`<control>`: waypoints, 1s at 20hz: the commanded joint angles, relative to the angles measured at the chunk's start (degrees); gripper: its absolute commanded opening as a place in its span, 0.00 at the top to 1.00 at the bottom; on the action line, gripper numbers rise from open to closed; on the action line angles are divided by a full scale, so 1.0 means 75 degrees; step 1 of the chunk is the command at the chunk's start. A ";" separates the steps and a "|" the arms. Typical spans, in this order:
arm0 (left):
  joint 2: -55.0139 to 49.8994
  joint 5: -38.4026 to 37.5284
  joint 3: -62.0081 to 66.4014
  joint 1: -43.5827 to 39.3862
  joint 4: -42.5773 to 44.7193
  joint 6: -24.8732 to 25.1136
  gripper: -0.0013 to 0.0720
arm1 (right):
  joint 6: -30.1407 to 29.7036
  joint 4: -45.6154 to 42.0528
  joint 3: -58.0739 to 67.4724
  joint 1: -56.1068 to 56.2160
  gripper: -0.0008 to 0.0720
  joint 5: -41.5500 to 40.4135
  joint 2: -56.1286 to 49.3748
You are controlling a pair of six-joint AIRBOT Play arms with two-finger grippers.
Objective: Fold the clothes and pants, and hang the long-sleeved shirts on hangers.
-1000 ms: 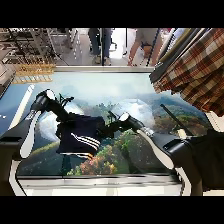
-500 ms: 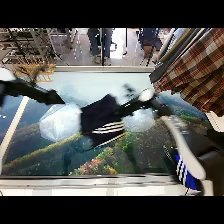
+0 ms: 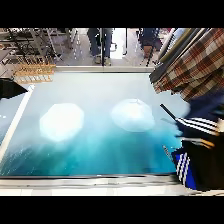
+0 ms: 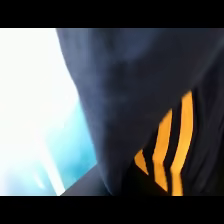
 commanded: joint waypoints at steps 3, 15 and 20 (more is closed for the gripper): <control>0.0125 0.0055 -0.0737 0.0131 0.0574 0.0047 0.97 | -0.0638 -0.1026 -0.2579 -0.4042 0.97 0.0169 0.0597; 0.0105 0.0079 -0.1180 0.0131 0.0472 0.0050 0.97 | -0.1259 -0.2981 -0.1996 -0.4130 0.02 -0.1212 0.0801; 0.0064 0.0102 -0.1180 0.0131 0.0895 0.0041 0.97 | -0.1451 0.1309 -0.0799 -0.2192 0.03 -0.1693 0.0781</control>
